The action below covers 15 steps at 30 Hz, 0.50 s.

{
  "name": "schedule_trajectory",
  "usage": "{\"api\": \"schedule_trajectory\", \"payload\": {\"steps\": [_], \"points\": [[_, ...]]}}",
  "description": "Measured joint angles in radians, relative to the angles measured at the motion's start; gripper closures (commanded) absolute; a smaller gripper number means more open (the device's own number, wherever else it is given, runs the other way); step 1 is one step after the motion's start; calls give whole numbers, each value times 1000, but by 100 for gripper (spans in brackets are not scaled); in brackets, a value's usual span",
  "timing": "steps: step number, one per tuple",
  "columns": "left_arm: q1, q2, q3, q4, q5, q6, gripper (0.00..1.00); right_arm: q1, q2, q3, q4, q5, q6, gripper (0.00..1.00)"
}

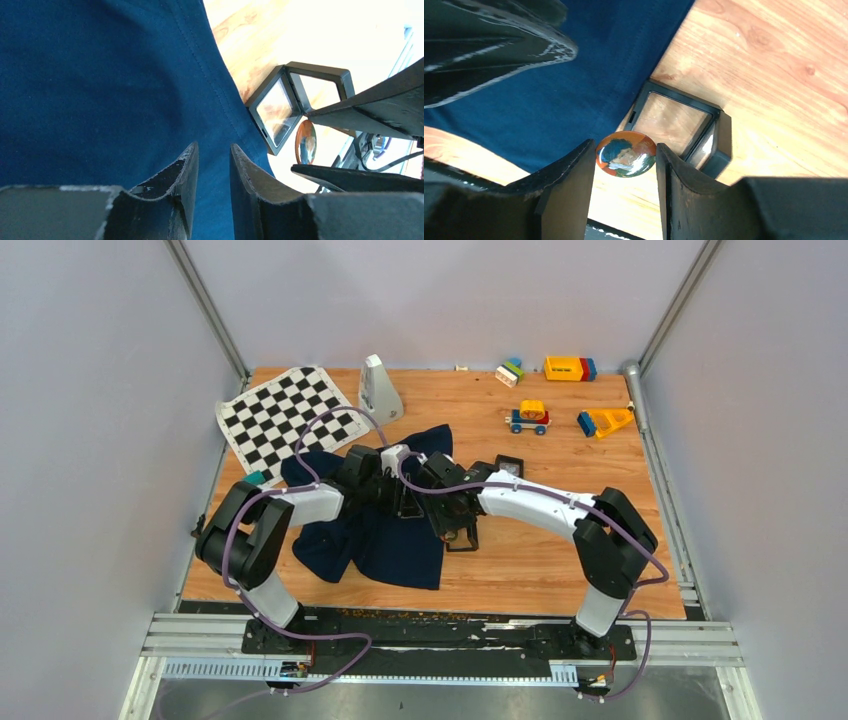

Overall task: Remove the brooch from the garment
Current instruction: Place the brooch in the brooch box.

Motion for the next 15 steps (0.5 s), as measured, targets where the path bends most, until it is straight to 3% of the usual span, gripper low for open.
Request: {"api": "schedule_trajectory", "payload": {"steps": [15], "points": [[-35, -18, -25, 53, 14, 13, 64, 27, 59, 7, -91, 140, 74, 75]]}}
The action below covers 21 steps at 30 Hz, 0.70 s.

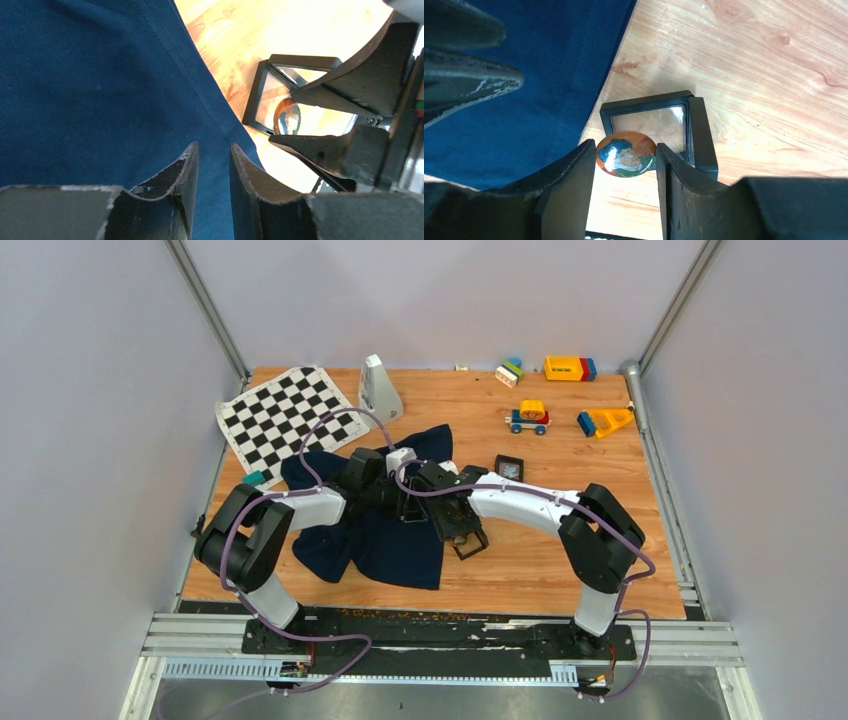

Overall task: Remove the brooch from the garment
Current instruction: Place the brooch in the brooch box.

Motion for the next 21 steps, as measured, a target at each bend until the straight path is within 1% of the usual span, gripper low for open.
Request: {"api": "schedule_trajectory", "payload": {"steps": [6, 21], "points": [[-5, 0, 0, -1, -2, 10, 64, 0, 37, 8, -10, 24, 8, 75], [-5, 0, 0, -19, -13, 14, 64, 1, 37, 5, -27, 93, 94, 72]]}}
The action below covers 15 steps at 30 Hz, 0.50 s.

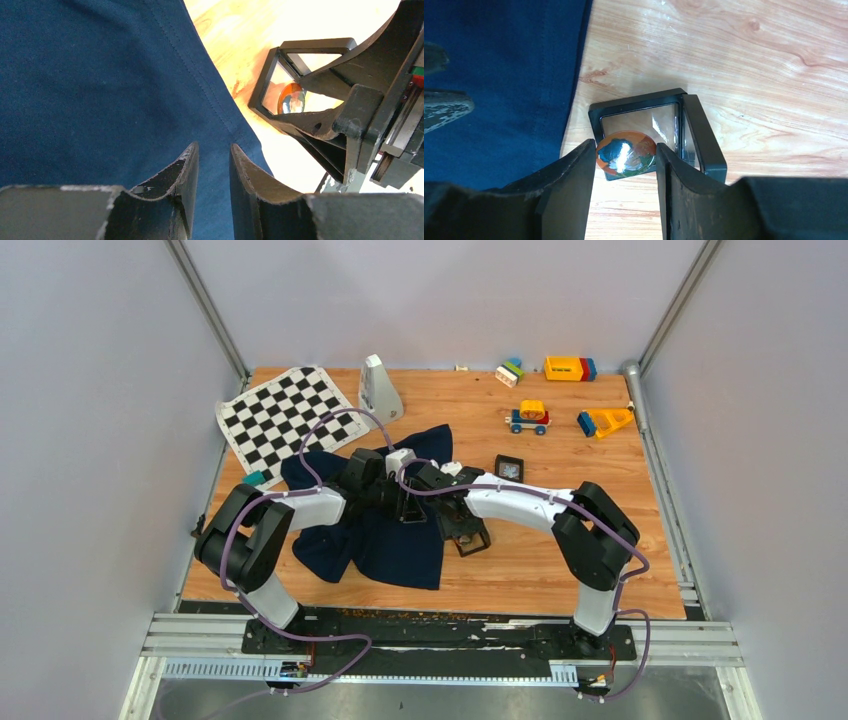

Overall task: Remove the brooch from the garment
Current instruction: Place the brooch in the brooch box.

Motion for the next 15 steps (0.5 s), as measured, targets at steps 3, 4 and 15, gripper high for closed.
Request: {"api": "schedule_trajectory", "payload": {"steps": [3, 4, 15], "points": [[0, 0, 0, 0, -1, 0, 64, 6, 0, 0, -16, 23, 12, 70], [0, 0, 0, -1, -2, 0, 64, 10, 1, 0, -23, 33, 15, 67], [0, 0, 0, -4, -3, 3, 64, 51, 36, 32, -80, 85, 33, 59]]}}
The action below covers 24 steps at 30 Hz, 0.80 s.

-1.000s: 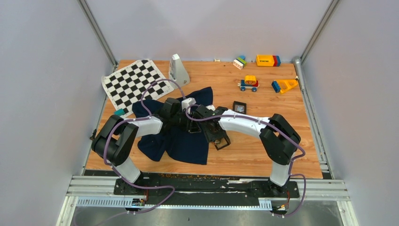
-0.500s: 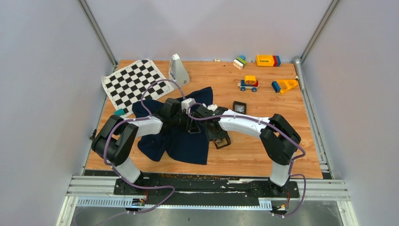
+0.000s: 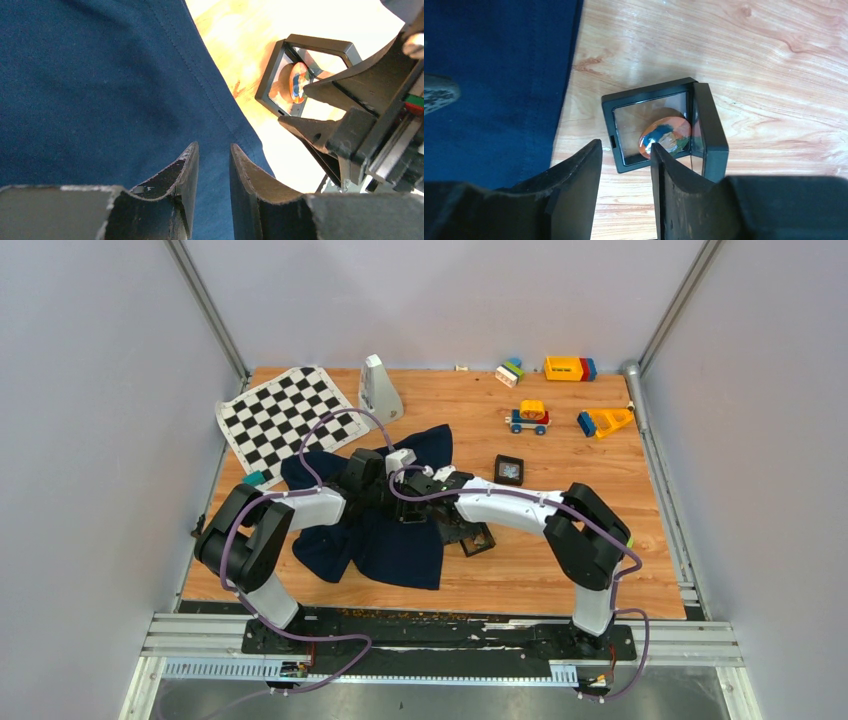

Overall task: Remove the brooch from the garment
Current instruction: Place the brooch in the brooch box.

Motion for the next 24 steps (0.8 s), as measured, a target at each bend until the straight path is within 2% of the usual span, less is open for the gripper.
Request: {"api": "schedule_trajectory", "payload": {"steps": [7, 15, 24], "points": [[0, 0, 0, 0, 0, 0, 64, 24, -47, 15, 34, -100, -47, 58], [-1, 0, 0, 1, 1, 0, 64, 9, -264, 10, 111, -259, -97, 63], [-18, 0, 0, 2, 5, 4, 64, -224, -418, -157, 128, -331, -114, 66]]}}
